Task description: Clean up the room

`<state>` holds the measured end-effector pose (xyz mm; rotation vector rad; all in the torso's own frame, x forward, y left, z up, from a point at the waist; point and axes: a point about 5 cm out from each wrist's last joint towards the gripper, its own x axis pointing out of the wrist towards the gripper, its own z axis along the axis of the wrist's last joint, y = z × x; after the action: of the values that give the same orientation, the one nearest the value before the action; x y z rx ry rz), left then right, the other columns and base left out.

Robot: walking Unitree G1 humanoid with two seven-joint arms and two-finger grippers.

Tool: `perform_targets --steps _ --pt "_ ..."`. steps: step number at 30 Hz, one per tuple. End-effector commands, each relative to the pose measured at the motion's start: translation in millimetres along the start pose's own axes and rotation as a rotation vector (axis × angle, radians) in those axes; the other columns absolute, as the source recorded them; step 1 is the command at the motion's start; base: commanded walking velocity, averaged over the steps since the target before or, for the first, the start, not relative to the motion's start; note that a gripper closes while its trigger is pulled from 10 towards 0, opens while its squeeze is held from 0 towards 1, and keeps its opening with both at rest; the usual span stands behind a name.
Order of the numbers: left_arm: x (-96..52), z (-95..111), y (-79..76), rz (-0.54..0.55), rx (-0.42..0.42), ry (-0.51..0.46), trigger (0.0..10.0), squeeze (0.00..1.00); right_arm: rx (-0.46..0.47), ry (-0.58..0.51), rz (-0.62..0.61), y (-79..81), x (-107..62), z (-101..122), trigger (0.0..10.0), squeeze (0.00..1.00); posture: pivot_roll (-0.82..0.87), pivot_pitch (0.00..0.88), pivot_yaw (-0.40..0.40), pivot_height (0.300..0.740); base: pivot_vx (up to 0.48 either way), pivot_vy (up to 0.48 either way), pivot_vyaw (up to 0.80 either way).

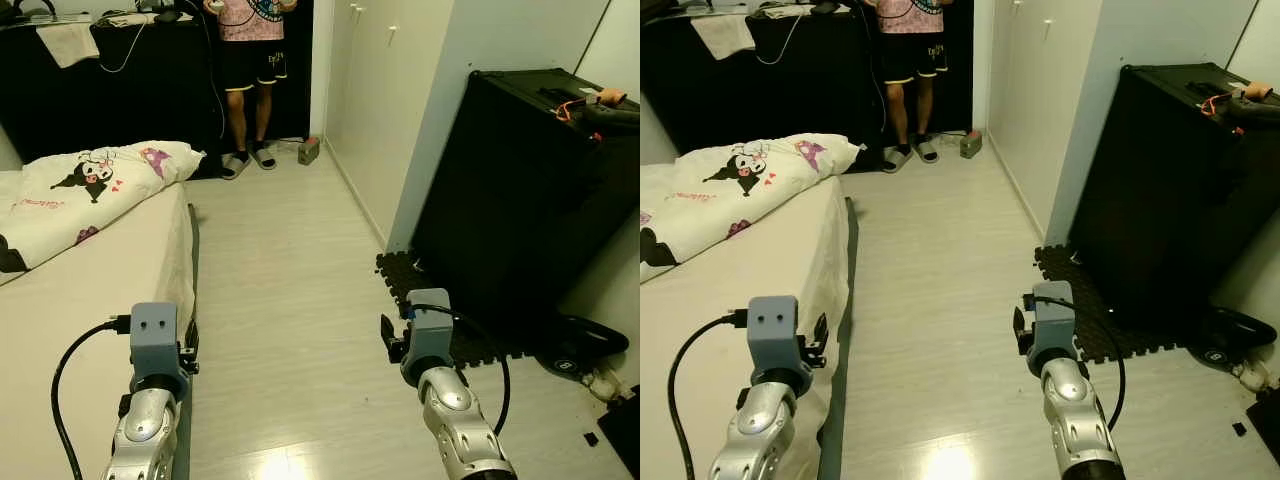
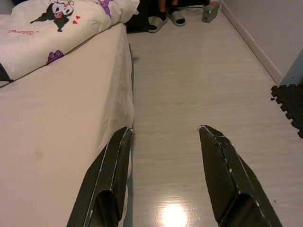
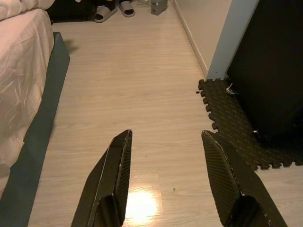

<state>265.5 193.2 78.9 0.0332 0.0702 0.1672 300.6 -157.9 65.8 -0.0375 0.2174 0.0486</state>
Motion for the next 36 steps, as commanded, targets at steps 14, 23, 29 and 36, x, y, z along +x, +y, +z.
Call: perform_targets --steps 14,23,29,36 --pt "-0.3 -1.2 1.5 0.005 -0.002 0.017 10.0 0.00 0.001 0.026 -0.004 -0.4 -2.5 -5.7 10.0 0.00 0.01 0.069 -0.010 0.733 0.000 -0.020 0.00" --pt "-1.5 -2.1 3.3 0.017 0.014 0.019 10.0 0.00 -0.001 0.026 -0.004 -0.2 -2.0 -5.7 10.0 0.00 0.01 0.068 -0.011 0.733 0.000 -0.458 0.00" --pt "-1.0 -2.7 5.5 0.029 -0.009 0.026 10.0 0.00 -0.002 0.025 -0.004 -0.3 -1.8 -5.4 10.0 0.00 0.01 0.067 -0.011 0.733 0.000 -0.080 0.00" --pt "0.4 -0.5 3.2 0.013 0.002 0.020 10.0 0.00 -0.001 0.026 -0.006 -1.0 -1.9 -5.9 10.0 0.00 0.01 0.066 -0.009 0.733 0.000 0.000 0.00"
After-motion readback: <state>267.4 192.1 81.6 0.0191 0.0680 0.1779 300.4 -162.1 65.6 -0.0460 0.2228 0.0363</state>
